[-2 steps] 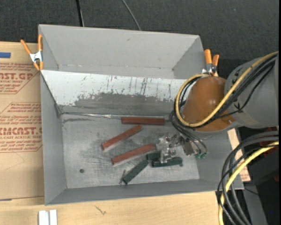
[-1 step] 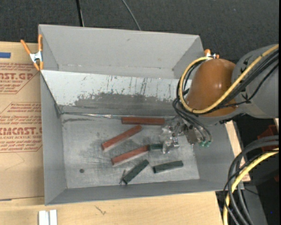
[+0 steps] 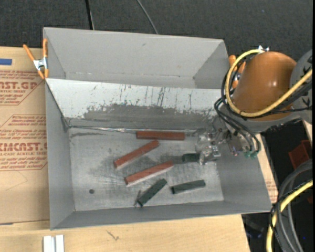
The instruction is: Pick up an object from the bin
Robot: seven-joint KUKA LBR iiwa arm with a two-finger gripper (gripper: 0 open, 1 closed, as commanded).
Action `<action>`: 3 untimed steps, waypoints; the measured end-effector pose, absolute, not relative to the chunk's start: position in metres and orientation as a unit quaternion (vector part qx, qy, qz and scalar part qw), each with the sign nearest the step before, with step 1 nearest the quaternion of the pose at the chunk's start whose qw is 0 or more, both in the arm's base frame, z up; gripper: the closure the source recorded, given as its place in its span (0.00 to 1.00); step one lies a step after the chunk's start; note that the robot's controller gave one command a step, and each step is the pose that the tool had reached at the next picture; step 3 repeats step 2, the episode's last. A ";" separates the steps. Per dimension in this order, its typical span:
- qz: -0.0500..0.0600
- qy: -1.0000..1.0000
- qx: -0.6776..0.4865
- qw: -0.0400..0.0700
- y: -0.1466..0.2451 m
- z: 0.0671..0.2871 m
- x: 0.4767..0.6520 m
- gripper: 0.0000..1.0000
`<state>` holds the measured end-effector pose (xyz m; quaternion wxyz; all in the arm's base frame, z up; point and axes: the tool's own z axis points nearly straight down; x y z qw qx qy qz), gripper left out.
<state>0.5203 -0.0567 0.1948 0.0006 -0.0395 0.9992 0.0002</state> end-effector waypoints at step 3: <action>0.000 0.974 -0.226 0.002 -0.072 0.340 0.558 1.00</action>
Offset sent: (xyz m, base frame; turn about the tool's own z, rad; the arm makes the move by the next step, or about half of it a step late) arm 0.0365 -0.0167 0.1445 -0.3771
